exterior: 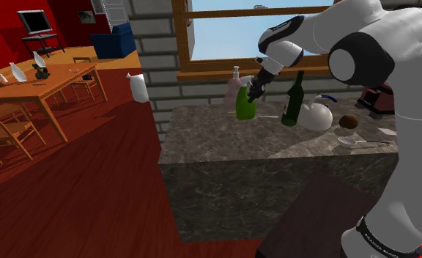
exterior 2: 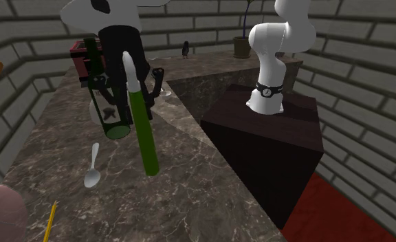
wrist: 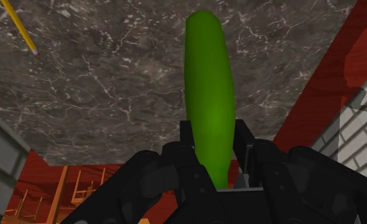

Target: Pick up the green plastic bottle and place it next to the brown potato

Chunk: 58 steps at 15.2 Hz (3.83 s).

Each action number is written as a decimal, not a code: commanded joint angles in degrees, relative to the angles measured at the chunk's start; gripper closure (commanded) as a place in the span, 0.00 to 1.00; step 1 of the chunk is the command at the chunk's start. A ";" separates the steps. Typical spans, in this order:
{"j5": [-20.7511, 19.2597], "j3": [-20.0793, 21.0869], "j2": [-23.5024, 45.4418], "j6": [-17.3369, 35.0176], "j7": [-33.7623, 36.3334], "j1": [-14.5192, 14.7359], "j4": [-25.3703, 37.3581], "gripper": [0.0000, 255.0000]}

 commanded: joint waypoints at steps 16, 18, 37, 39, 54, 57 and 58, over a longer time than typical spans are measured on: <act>-4.98 -2.17 -3.82 -8.10 7.17 0.32 7.69 1.00; -5.35 -2.32 -4.04 -9.21 7.95 0.18 8.89 1.00; -5.78 -2.67 -3.01 -21.78 15.07 -3.95 24.52 1.00; -5.41 -2.58 -2.51 -23.37 15.83 -4.80 26.75 1.00; -13.61 -8.94 -14.53 -27.38 4.08 -7.97 14.78 1.00; -14.66 -10.37 -15.65 -29.12 0.99 -9.96 13.90 1.00; -14.89 -10.89 -15.83 -29.80 -0.11 -10.71 13.79 1.00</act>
